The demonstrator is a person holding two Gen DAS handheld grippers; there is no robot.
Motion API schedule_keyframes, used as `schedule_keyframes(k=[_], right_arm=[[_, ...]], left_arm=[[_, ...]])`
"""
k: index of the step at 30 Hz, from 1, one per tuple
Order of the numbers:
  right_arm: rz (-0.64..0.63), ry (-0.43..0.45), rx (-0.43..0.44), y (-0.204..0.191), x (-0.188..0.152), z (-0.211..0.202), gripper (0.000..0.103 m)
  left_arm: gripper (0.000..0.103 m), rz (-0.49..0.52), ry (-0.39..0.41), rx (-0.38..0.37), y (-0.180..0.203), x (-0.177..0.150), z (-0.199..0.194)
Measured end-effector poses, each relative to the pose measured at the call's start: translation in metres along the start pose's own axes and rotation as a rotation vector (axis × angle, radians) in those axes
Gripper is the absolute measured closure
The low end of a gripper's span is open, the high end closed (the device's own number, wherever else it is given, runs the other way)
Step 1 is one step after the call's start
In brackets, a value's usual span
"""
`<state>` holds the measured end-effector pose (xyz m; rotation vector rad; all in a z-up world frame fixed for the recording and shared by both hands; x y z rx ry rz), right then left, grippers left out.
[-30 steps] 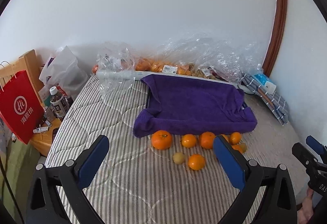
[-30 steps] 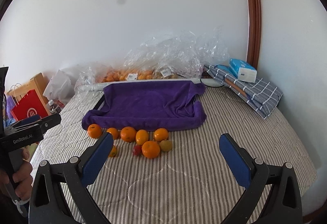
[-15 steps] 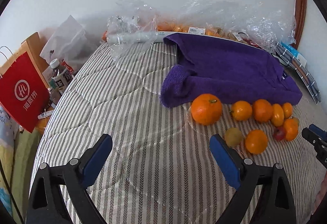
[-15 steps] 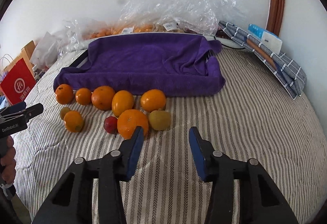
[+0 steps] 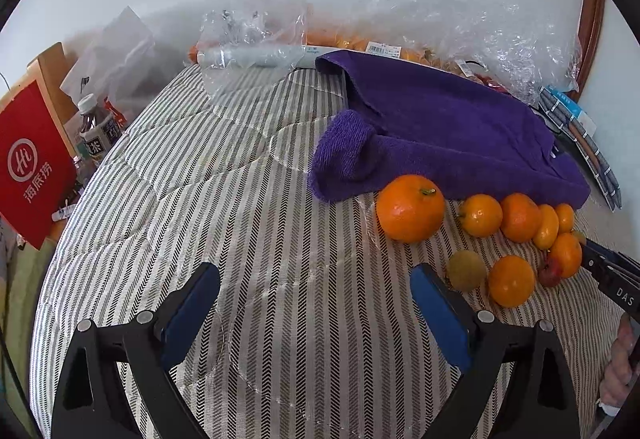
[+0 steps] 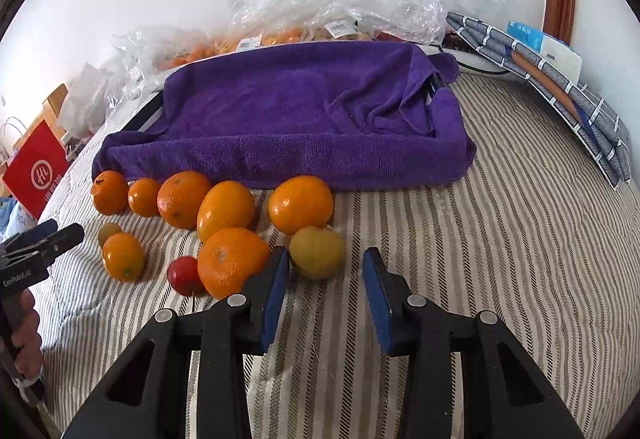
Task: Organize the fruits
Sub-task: 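Grasp the yellow-green fruit with the right tool while the left tool grasps a large orange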
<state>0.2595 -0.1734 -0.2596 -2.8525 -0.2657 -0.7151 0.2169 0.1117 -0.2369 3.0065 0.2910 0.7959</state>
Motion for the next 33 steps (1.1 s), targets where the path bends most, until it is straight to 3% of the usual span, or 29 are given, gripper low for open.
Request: schedule_keyframes(k=[4,9,12,13,15,17,33], right_arm=[[-0.002,-0.002,0.000,-0.002,0.004,0.005,0.074],[-0.029,0.016,-0.029,-0.002,0.000,-0.001,0.074],[-0.016,0.029,-0.061,0.007,-0.006,-0.007,0.074],[-0.013,0.025,-0.066,0.010,-0.007,-0.008,0.074],[-0.003,0.003,-0.054,0.014,-0.011,-0.006,0.074],[0.015,0.004,-0.030,0.018,-0.012,-0.008,0.074],[0.000,-0.004,-0.080,0.016,-0.011,-0.005,0.074]], left_arm=[[0.007,0.000,0.001,-0.045,0.004,0.004,-0.001],[0.007,-0.018,0.009,-0.113,0.016,0.020,-0.003],[0.007,-0.011,0.006,-0.106,0.026,0.030,0.003],[0.011,-0.006,0.003,-0.103,0.029,0.032,0.007],[0.029,0.001,-0.028,-0.107,0.036,0.032,0.015],[0.034,-0.001,-0.048,-0.125,0.042,0.030,0.022],[0.035,0.017,-0.017,-0.095,0.046,0.030,0.030]])
Point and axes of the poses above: each gripper's, at about its wrist camera, not at the fingertips, and z roughly the way its jaws point, y to its right, x to its top, the point moved 9 cm from there along z, roughly the way its jaws point, and after that the axes turned 11 degrees about -y, right-handed, at the moved point
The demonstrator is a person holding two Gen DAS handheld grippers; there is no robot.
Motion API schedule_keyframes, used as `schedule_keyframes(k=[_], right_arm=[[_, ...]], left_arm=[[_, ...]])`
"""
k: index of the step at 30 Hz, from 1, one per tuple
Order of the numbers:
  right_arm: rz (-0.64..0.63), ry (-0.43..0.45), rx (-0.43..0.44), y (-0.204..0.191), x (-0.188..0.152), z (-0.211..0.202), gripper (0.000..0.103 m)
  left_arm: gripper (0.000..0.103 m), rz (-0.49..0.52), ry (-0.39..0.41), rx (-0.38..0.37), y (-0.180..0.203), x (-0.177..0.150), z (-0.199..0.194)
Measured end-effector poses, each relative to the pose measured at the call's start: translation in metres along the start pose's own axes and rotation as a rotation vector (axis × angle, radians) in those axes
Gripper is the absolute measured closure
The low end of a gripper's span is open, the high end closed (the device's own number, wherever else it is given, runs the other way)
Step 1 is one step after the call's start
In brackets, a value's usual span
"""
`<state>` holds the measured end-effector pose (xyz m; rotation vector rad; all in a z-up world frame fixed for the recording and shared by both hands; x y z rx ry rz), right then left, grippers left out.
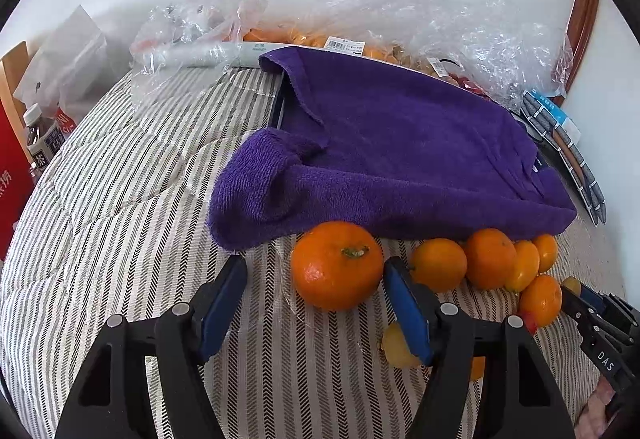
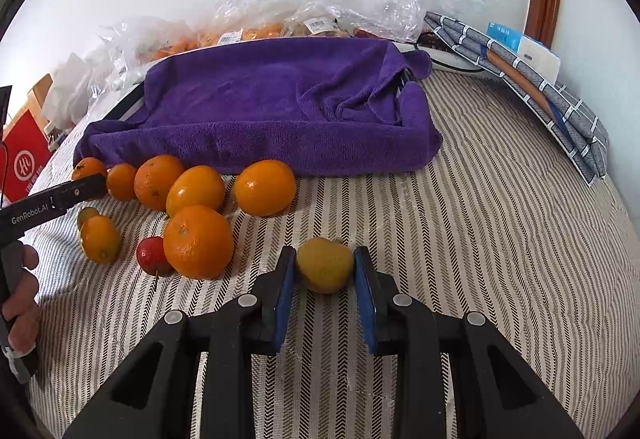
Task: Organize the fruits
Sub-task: 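Grasp the yellow-green fruit with the right tool while the left tool grasps a large orange, then carry both held fruits over the purple towel with both tools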
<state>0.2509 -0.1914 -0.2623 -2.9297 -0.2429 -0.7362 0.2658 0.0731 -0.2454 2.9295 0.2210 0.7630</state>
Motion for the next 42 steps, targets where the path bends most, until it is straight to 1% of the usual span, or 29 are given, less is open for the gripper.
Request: schedule_keyframes(k=[1,2,3,4,5,6,8,10,13,16,20,22,25,27,28,30,31,35,37,38,42], right_arm=[[0.003,0.001,0.005,0.000,0.000,0.000,0.074],[0.006,0.001,0.010,0.001,0.001,0.000,0.074],[0.008,0.003,0.016,0.001,0.001,-0.001,0.074],[0.008,0.006,0.027,0.001,0.001,-0.001,0.074],[0.007,0.012,0.040,0.000,0.002,-0.002,0.074],[0.006,0.021,0.053,0.000,0.002,-0.004,0.074],[0.012,0.040,0.066,-0.001,0.003,-0.008,0.074],[0.026,0.065,0.088,0.002,0.003,-0.012,0.074],[0.070,0.095,0.096,0.009,0.004,-0.018,0.074],[0.095,0.099,0.111,0.013,0.005,-0.020,0.074],[0.108,0.114,0.090,0.018,0.005,-0.023,0.074],[0.123,0.109,0.096,0.019,0.005,-0.026,0.074],[0.141,0.120,0.126,0.021,0.011,-0.038,0.074],[0.131,0.138,0.110,0.022,0.020,-0.050,0.074],[0.122,0.149,0.098,0.022,0.025,-0.055,0.074],[0.101,0.176,0.076,0.022,0.037,-0.068,0.074],[0.092,0.189,0.070,0.021,0.045,-0.074,0.074],[0.082,0.227,0.069,0.021,0.074,-0.087,0.074],[0.080,0.242,0.075,0.019,0.088,-0.090,0.074],[0.078,0.250,0.076,0.018,0.095,-0.090,0.074],[0.066,0.269,0.077,0.012,0.124,-0.085,0.074]], left_arm=[[0.035,-0.001,0.001,0.003,0.000,0.000,0.000],[0.043,0.000,0.005,-0.003,0.001,0.000,-0.001],[0.055,0.005,0.010,-0.026,0.002,0.000,-0.002],[0.060,0.009,0.012,-0.047,0.004,0.000,-0.002],[0.062,0.009,0.013,-0.048,0.003,0.000,-0.002],[0.062,0.012,0.015,-0.053,0.004,0.000,-0.003],[0.062,0.009,0.012,-0.102,0.008,-0.001,-0.004],[0.062,-0.008,0.021,-0.130,0.008,-0.003,-0.007],[0.062,-0.010,0.060,-0.129,0.008,-0.002,-0.014],[0.062,-0.027,0.094,-0.139,0.005,-0.001,-0.023],[0.062,-0.060,0.127,-0.155,-0.002,0.003,-0.031],[0.062,-0.067,0.142,-0.132,-0.006,0.004,-0.034],[0.062,-0.064,0.190,-0.103,-0.006,0.009,-0.047],[0.062,-0.063,0.202,-0.089,-0.005,0.013,-0.054],[0.062,-0.072,0.198,-0.098,-0.005,0.016,-0.057],[0.062,-0.085,0.189,-0.143,-0.003,0.024,-0.065],[0.062,-0.083,0.185,-0.149,-0.001,0.030,-0.068],[0.062,-0.074,0.238,-0.127,0.007,0.059,-0.086],[0.062,-0.077,0.253,-0.142,0.013,0.076,-0.090],[0.062,-0.079,0.259,-0.144,0.017,0.083,-0.091],[0.062,-0.076,0.275,-0.111,0.028,0.110,-0.082]])
Point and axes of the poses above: each gripper's, at about its wrist camera, not at the fingertips, and z roughly the way its jaws point, y to its right, x to its top, the point moved 9 cm from there along z, roughly the way its jaws point, and after that the axes turned 11 degrees about -y, right-handed, at the moved point
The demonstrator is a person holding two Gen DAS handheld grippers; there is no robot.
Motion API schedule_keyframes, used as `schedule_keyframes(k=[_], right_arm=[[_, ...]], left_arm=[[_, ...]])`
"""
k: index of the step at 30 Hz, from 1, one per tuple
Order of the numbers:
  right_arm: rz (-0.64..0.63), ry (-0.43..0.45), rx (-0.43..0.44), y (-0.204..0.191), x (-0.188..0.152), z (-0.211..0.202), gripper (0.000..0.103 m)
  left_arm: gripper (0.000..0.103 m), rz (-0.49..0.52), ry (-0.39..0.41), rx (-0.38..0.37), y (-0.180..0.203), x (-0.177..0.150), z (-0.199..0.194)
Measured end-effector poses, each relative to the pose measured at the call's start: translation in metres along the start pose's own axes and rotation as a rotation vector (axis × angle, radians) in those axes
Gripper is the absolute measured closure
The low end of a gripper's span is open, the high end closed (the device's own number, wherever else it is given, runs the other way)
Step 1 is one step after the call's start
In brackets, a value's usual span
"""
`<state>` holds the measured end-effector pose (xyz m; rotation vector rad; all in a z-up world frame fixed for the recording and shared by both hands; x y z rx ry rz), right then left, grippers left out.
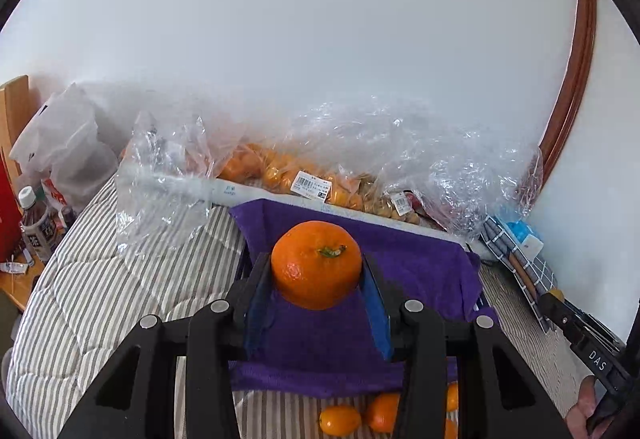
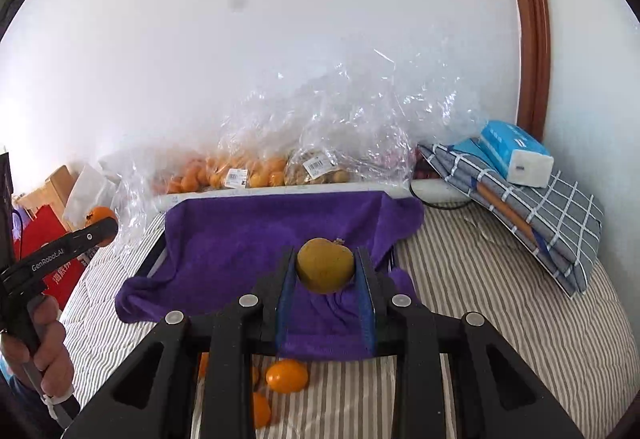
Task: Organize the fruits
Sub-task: 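Carry both held fruits over the purple towel with both tools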
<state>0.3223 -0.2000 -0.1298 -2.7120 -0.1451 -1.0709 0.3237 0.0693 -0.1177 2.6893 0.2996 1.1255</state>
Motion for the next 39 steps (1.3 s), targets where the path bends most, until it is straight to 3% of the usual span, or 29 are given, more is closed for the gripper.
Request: schedule_keyframes(k=[4,10,19,26,39], right_arm=[[0.012,-0.005,0.019,-0.004,0.018,0.018,0.074],[0.000,-0.027,0.014,-0.007,0.034,0.056,0.074],[0.054,-0.113,0.045,0.008,0.008,0.101,0.074],[0.073,-0.129,0.041,0.017,0.002,0.110,0.074],[0.067,-0.212,0.054,0.008,-0.015,0.133,0.074]], left_arm=[[0.062,-0.021,-0.025,-0.018,0.004,0.008,0.023],[0.062,-0.019,-0.052,0.016,0.001,-0.001,0.052],[0.062,-0.041,-0.126,0.020,-0.011,-0.024,0.087],[0.062,0.016,-0.111,0.038,-0.003,-0.027,0.090],[0.062,0.020,-0.219,0.011,0.004,-0.042,0.110]])
Point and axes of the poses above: each gripper's, at about its wrist camera, not at the fingertips, and z roughly the way its jaws point, y to its right, x to its top, the point moved 9 cm from there along z, roughly the way its jaws point, and after that the axes turned 11 degrees about -y, right-handed, at the moved point
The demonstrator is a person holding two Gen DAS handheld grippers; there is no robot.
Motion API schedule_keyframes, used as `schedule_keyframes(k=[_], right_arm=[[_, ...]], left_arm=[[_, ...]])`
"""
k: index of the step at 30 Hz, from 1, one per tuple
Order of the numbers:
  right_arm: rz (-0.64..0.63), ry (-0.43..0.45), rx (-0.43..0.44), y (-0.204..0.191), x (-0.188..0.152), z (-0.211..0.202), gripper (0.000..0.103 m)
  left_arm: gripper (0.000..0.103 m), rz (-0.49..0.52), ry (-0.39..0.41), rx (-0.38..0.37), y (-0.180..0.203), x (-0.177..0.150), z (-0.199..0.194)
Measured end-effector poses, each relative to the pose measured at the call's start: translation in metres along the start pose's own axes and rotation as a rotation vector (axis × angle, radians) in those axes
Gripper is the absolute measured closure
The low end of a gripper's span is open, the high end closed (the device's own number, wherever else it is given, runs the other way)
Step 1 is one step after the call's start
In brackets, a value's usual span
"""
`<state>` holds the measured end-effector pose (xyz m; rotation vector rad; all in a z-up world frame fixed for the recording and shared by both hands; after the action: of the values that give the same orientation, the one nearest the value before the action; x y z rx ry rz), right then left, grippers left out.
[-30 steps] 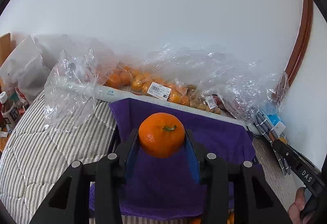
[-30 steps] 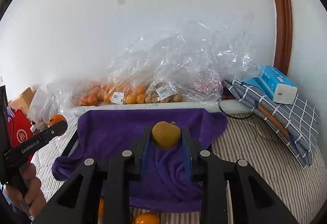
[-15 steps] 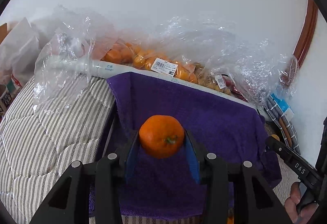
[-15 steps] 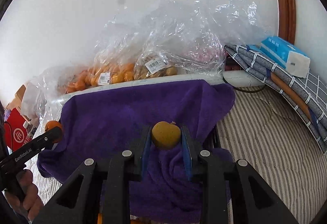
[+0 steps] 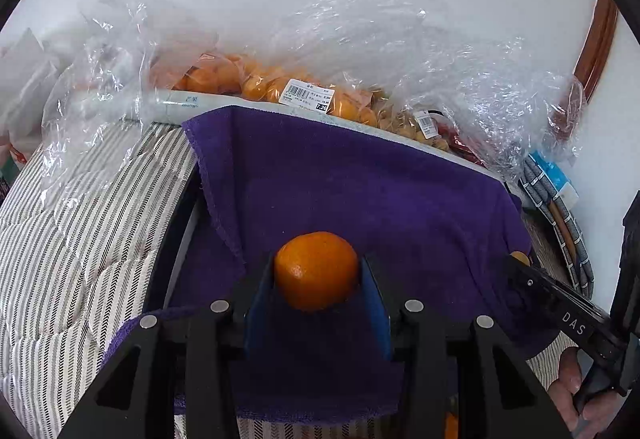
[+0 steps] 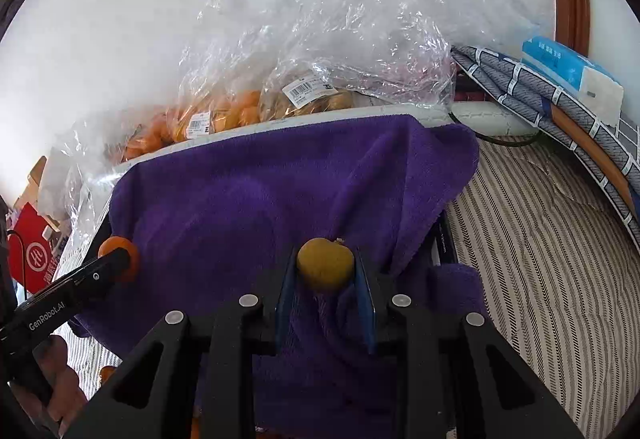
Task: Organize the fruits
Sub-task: 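Carry both held fruits over the purple towel with both tools, then open both tools to drop the fruits onto the purple towel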
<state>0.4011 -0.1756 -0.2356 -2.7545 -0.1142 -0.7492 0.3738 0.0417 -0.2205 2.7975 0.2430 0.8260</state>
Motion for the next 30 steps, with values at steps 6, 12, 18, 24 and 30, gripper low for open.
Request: schedule_keyframes(k=[6,12,18,24,30], right_arm=[[0.001,-0.016,-0.013,0.001,-0.004,0.007,0.074],[-0.001,-0.021,-0.012,0.000,-0.004,0.008,0.074],[-0.002,-0.009,-0.017,0.000,-0.005,0.003,0.069],[-0.002,0.029,-0.033,0.000,-0.003,-0.006,0.049],[0.008,0.071,-0.043,0.004,0.000,-0.015,0.037]], left_arm=[[0.062,-0.009,-0.020,-0.007,-0.002,-0.002,0.003],[0.062,-0.004,-0.028,-0.005,0.000,-0.003,0.004],[0.059,0.011,-0.022,-0.007,0.003,-0.003,0.002],[0.048,0.013,0.017,-0.019,0.004,0.000,-0.008],[0.041,0.023,0.085,-0.002,0.004,0.006,-0.023]])
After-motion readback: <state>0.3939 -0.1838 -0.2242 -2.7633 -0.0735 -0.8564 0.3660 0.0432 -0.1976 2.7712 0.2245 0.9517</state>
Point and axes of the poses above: each gripper's, at about its wrist camera, not at the fingertips, and z roughly the way its jaws point, y to its right, x to its top, the point moved 9 cm from there along z, roughly the way its jaws point, and after that the axes turned 11 degrees about -y, right-handed, at the moved point
